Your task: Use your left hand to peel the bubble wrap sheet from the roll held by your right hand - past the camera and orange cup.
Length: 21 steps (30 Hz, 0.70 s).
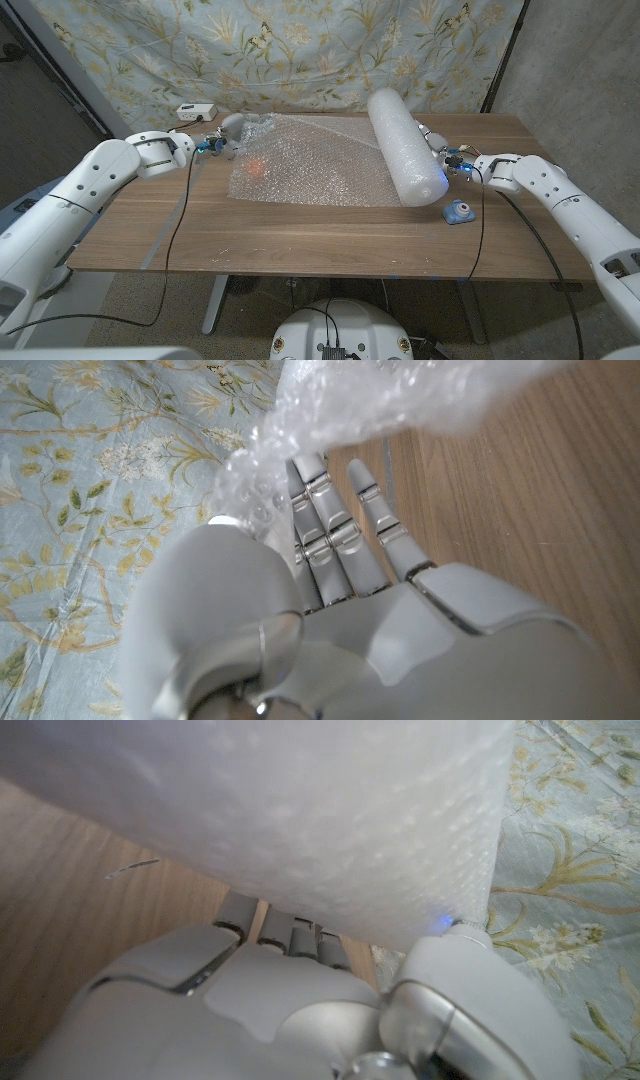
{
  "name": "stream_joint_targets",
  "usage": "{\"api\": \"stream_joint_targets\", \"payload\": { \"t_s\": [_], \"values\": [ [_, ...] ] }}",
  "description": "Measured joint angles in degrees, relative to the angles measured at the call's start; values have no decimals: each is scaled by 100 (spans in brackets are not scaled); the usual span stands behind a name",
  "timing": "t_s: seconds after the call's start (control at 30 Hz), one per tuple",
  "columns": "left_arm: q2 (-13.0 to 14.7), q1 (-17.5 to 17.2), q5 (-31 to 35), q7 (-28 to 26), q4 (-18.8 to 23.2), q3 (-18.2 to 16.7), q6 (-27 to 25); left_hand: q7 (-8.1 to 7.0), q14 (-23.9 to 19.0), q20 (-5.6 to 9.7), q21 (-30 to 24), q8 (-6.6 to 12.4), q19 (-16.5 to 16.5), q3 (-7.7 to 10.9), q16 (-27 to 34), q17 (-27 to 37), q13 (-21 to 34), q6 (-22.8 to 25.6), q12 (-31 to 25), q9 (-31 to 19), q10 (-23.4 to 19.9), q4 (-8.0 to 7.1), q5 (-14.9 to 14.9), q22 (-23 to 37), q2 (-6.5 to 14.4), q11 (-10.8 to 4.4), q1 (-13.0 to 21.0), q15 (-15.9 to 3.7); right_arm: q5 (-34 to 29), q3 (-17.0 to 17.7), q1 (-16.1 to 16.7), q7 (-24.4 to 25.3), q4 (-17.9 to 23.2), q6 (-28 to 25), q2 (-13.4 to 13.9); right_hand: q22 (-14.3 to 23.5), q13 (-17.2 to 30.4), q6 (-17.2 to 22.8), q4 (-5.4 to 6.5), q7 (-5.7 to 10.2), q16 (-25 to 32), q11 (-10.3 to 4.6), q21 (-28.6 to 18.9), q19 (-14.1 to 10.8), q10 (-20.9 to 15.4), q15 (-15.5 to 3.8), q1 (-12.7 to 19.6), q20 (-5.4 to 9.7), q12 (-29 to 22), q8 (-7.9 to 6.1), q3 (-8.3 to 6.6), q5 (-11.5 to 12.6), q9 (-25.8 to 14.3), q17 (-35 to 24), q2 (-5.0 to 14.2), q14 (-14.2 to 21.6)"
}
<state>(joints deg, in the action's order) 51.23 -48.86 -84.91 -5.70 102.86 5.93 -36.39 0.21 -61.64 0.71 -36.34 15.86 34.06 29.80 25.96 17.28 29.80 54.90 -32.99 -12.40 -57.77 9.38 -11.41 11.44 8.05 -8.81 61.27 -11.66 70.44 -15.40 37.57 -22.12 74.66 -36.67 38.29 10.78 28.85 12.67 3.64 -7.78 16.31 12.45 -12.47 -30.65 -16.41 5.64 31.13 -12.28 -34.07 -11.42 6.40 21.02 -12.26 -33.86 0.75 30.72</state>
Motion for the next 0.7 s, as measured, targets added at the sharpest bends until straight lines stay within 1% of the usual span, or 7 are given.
{"api": "stream_joint_targets", "payload": {
  "t_s": [0.07, 0.3, 0.4, 0.7],
  "values": [
    [42, -42, -12, -13, 30, -41, 0, 0, 0, 0, 0, 0, 0, 0, 0, 0, -7, 0, 0, 0, 0, 0, 0, 0, 0, 0, 0, 0, 0, -4, 3, 2, 1, 18, -4, 0, 0, 0, 16, 0, 0, 0, 0, 0, 0, 0, 0, 0, 0, 0, 16, 44, 0, 0, 0, 0],
    [129, -136, -66, -49, 85, -122, 4, -8, 0, 0, 0, 0, 0, -1, 0, 0, -7, 10, 45, 1, -19, 1, 0, 0, 0, 1, 0, 0, 2, -20, 7, 3, 2, 51, -12, 0, 0, 0, 15, 0, 0, 0, 0, 0, 0, 0, 0, 0, 41, 0, 17, 44, 0, 0, 0, 0],
    [148, -147, -68, -50, 89, -125, 21, 0, 0, 0, -32, -1, 0, -1, 0, 0, -7, 18, 45, 1, -19, 1, 0, 0, 0, 1, 0, 0, 3, -30, 9, 3, 2, 68, -19, 0, 0, 0, 1, 0, 0, 0, 0, 0, 0, 0, 0, 0, 41, 0, 64, 44, 0, 0, 0, 0],
    [145, -119, 11, -9, 64, -55, 86, 1, 1, 0, -54, -1, 1, -1, 0, 16, 9, 20, 45, 2, -19, 1, 0, 0, 0, 1, 0, 1, 5, -41, 13, -21, -22, 118, -46, 0, 0, 0, 1, 0, 0, 0, 0, 0, 0, 0, 0, 1, 41, 0, 63, 44, -1, 0, 0, 0]
  ]
}}
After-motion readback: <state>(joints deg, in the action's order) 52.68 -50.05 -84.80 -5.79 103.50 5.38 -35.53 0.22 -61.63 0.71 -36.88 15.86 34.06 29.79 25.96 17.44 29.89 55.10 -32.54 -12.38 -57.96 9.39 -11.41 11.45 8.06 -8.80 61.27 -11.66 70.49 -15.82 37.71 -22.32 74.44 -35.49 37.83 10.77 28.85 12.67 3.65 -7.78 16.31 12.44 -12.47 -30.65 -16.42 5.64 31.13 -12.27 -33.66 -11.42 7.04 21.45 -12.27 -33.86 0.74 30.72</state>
